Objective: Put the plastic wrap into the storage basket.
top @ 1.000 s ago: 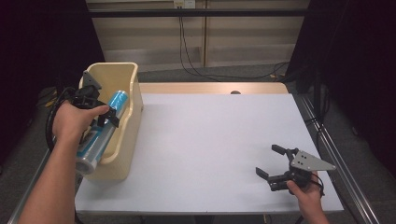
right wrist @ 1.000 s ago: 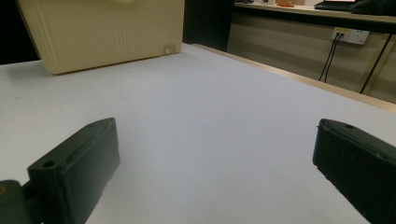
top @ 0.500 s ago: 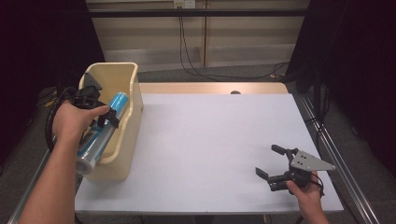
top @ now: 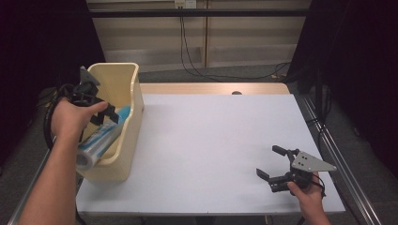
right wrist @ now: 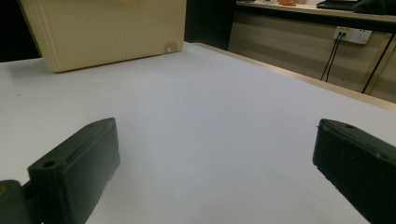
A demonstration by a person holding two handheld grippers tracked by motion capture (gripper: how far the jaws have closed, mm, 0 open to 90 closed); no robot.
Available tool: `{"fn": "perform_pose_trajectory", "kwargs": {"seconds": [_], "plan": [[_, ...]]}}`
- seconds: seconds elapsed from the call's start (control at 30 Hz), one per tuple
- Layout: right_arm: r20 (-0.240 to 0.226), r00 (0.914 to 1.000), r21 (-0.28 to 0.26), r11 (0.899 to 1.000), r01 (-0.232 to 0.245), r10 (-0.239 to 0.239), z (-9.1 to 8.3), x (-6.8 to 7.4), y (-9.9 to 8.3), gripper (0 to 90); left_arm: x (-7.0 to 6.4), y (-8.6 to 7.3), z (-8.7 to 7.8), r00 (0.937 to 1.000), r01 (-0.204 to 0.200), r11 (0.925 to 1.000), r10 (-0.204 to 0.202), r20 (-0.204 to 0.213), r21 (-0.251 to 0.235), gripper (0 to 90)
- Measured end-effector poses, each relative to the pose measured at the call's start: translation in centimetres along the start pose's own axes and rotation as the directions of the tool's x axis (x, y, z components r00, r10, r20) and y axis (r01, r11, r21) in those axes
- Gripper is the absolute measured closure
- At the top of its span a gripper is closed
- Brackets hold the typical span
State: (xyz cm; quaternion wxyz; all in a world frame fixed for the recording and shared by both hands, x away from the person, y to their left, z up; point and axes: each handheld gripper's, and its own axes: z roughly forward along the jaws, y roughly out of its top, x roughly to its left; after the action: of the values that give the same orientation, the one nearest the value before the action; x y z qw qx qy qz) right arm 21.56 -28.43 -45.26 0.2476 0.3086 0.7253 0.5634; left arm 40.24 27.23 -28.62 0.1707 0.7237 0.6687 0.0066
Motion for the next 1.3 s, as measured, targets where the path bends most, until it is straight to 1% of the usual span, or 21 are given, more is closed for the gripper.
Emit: {"fn": "perform_pose_trajectory", "kwargs": {"seconds": [0.03, 0.1, 0.13, 0.2, 0.33, 0.57, 0.6, 0.63, 0.67, 0.7, 0.73, 0.77, 0.87, 0.93, 0.97, 1.03, 1.1, 1.13, 1.17, 1.2, 1.3], "plan": [[0.0, 1.0, 0.0, 1.0, 0.0, 0.0, 0.0, 0.0, 0.0, 0.4, -0.2, 0.1, -1.0, 0.9992, -0.004, 0.9998, 0.004, 0.039, -0.019, 36.1], [0.001, 1.0, -0.001, 1.0, -0.002, 0.002, 0.0, 0.0, 0.0, 0.4, -0.9, 0.3, -2.2, 0.9996, -0.013, 0.9991, 0.014, 0.024, -0.04, 33.5], [-0.001, 1.0, -0.004, 1.0, 0.001, -0.001, 0.0, 0.0, 0.1, 0.3, -1.5, 0.4, -2.7, 0.9993, -0.021, 0.9991, 0.022, 0.03, -0.036, 32.4], [-0.002, 1.0, -0.004, 1.0, 0.002, -0.002, 0.0, 0.0, 0.1, 0.4, -1.8, 0.4, -2.6, 0.9991, -0.022, 0.9989, 0.023, 0.035, -0.042, 31.8], [-0.001, 1.0, -0.005, 1.0, 0.003, -0.003, -0.1, 0.1, 0.1, 0.4, -2.6, 0.5, -1.9, 0.997, -0.047, 0.9985, 0.049, 0.06, -0.028, 29.0], [0.003, 1.0, -0.002, 1.0, -0.001, 0.001, -0.1, -0.1, 0.0, 0.4, -4.1, 0.7, -1.7, 0.9928, -0.073, 0.9963, 0.077, 0.092, -0.046, 26.2], [0.0, 1.0, -0.003, 1.0, 0.0, 0.0, 0.0, 0.0, 0.1, 0.4, -4.5, 0.7, -1.7, 0.9907, -0.089, 0.9947, 0.094, 0.099, -0.052, 25.7], [-0.001, 1.0, -0.004, 1.0, 0.001, -0.001, 0.0, 0.0, 0.1, 0.4, -4.5, 0.7, -1.7, 0.9907, -0.089, 0.9947, 0.094, 0.099, -0.052, 25.6], [-0.001, 1.0, -0.004, 1.0, 0.001, -0.001, 0.0, 0.0, 0.1, 0.4, -4.9, 0.6, -1.7, 0.9905, -0.091, 0.9944, 0.096, 0.098, -0.054, 25.6], [-0.001, 1.0, -0.003, 1.0, 0.001, -0.001, 0.0, 0.1, 0.1, 0.4, -5.6, 0.6, -1.6, 0.9885, -0.107, 0.9929, 0.112, 0.101, -0.052, 24.8], [0.0, 1.0, -0.003, 1.0, 0.003, -0.003, 0.0, 0.0, 0.1, 0.4, -5.6, 0.6, -1.6, 0.9885, -0.107, 0.9929, 0.112, 0.101, -0.052, 24.5], [0.0, 1.0, -0.003, 1.0, 0.003, -0.003, 0.0, 0.0, 0.1, 0.3, -6.3, 0.5, -1.6, 0.9855, -0.128, 0.9903, 0.133, 0.105, -0.055, 23.9], [-0.001, 1.0, -0.003, 1.0, 0.004, -0.004, 0.0, 0.0, 0.1, 0.4, -7.2, 0.6, -1.7, 0.9814, -0.155, 0.9865, 0.16, 0.106, -0.055, 23.6], [-0.003, 1.0, -0.004, 1.0, 0.004, -0.004, 0.0, 0.1, 0.1, 0.4, -7.9, 0.7, -1.6, 0.9805, -0.154, 0.9864, 0.159, 0.115, -0.058, 23.2], [-0.002, 1.0, -0.004, 1.0, 0.004, -0.004, 0.0, 0.0, 0.1, 0.4, -7.9, 0.7, -1.6, 0.9805, -0.154, 0.9864, 0.159, 0.115, -0.058, 23.1], [-0.002, 1.0, -0.003, 1.0, 0.003, -0.003, 0.0, 0.0, 0.1, 0.4, -8.7, 0.8, -1.3, 0.9766, -0.172, 0.9839, 0.177, 0.122, -0.047, 23.0], [-0.002, 1.0, -0.005, 1.0, 0.001, -0.001, 0.0, 0.0, 0.1, 0.4, -9.0, 0.8, -1.1, 0.976, -0.173, 0.9838, 0.178, 0.126, -0.049, 22.8], [-0.002, 1.0, -0.005, 1.0, 0.004, -0.004, 0.0, 0.0, 0.1, 0.4, -9.5, 0.8, -0.8, 0.9734, -0.186, 0.9817, 0.19, 0.129, -0.042, 22.8], [-0.002, 1.0, -0.004, 1.0, 0.003, -0.003, 0.0, 0.0, 0.1, 0.4, -9.5, 0.8, -0.8, 0.9734, -0.186, 0.9817, 0.19, 0.129, -0.042, 22.8], [-0.003, 1.0, -0.004, 1.0, 0.001, -0.001, 0.0, 0.0, 0.1, 0.4, -10.2, 0.8, -0.5, 0.9706, -0.198, 0.9794, 0.201, 0.131, -0.039, 22.7], [-0.002, 1.0, -0.004, 1.0, 0.002, -0.002, 0.0, 0.0, 0.1, 0.4, -10.7, 0.8, -0.1, 0.9683, -0.205, 0.9782, 0.208, 0.139, -0.037, 22.4]]}}
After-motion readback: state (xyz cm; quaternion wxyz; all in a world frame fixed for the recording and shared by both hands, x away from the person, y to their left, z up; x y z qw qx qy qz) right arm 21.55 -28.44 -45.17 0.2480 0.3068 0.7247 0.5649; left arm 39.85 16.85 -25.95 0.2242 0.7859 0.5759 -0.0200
